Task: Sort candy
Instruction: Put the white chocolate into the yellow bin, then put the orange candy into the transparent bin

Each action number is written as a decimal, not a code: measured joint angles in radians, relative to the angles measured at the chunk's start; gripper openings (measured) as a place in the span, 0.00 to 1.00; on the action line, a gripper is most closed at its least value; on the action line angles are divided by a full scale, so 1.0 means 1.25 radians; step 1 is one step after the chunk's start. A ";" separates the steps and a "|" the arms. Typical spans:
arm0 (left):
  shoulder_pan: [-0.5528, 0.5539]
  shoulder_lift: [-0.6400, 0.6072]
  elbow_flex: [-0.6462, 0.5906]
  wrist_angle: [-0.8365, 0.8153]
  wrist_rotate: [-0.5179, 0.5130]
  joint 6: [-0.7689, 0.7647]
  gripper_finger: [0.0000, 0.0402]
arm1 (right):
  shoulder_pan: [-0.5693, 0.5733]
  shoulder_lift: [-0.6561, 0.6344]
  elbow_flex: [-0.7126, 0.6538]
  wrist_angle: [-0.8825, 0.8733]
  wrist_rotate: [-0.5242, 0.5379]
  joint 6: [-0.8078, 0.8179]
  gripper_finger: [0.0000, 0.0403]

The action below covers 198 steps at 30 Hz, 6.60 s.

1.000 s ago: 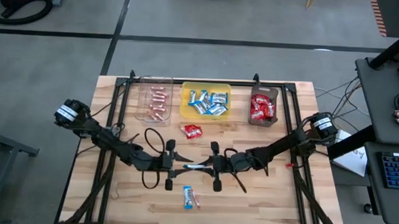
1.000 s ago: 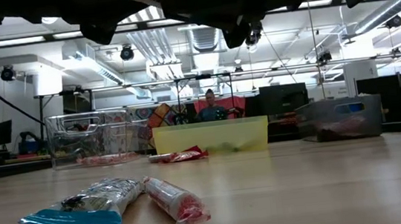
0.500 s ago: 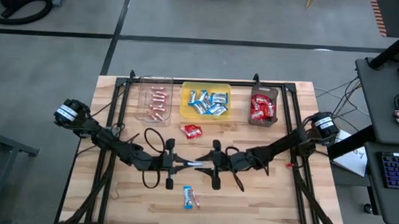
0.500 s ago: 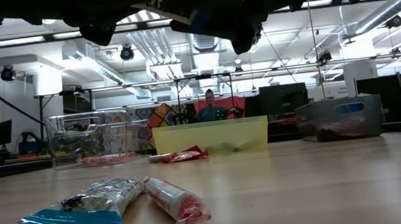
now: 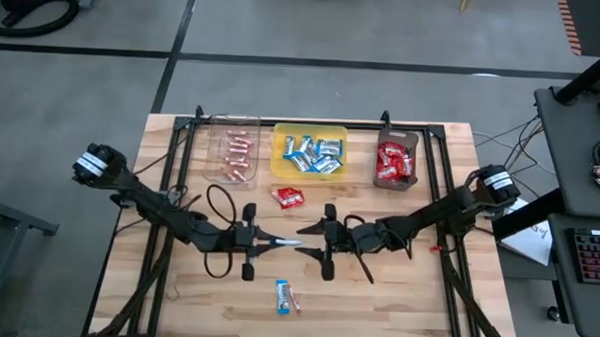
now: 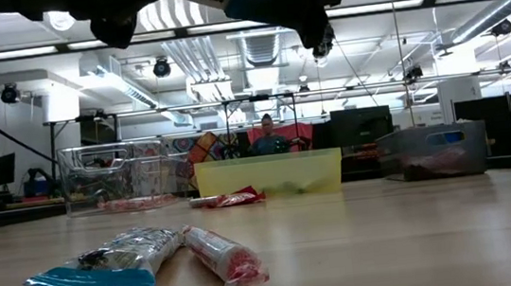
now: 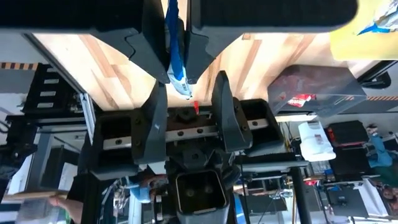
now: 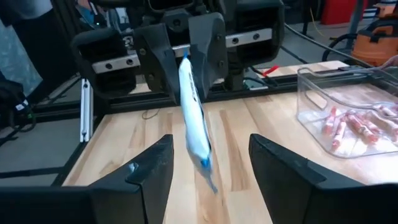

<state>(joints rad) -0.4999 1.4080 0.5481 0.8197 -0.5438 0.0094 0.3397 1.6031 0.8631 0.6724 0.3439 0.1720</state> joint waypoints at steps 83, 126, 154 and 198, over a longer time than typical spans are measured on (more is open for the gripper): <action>0.009 -0.155 -0.002 -0.384 -0.095 -0.354 0.37 | -0.620 -0.041 -0.001 -0.432 -0.236 0.132 0.12; -0.004 -0.119 -0.002 -0.397 0.045 -0.373 0.37 | -0.224 -0.271 0.000 -0.581 -0.342 0.280 0.44; 0.175 -0.065 -0.002 -0.466 0.045 0.094 0.37 | -0.129 -0.202 0.000 -0.680 -0.169 0.330 0.36; 0.357 0.270 0.143 -0.599 0.029 0.270 0.30 | -0.128 -0.202 -0.001 -0.680 -0.169 0.329 0.35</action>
<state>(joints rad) -0.0540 1.7450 0.7266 0.0709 -0.5072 0.3470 0.1791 1.3502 0.8623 -0.1777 0.1326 0.5838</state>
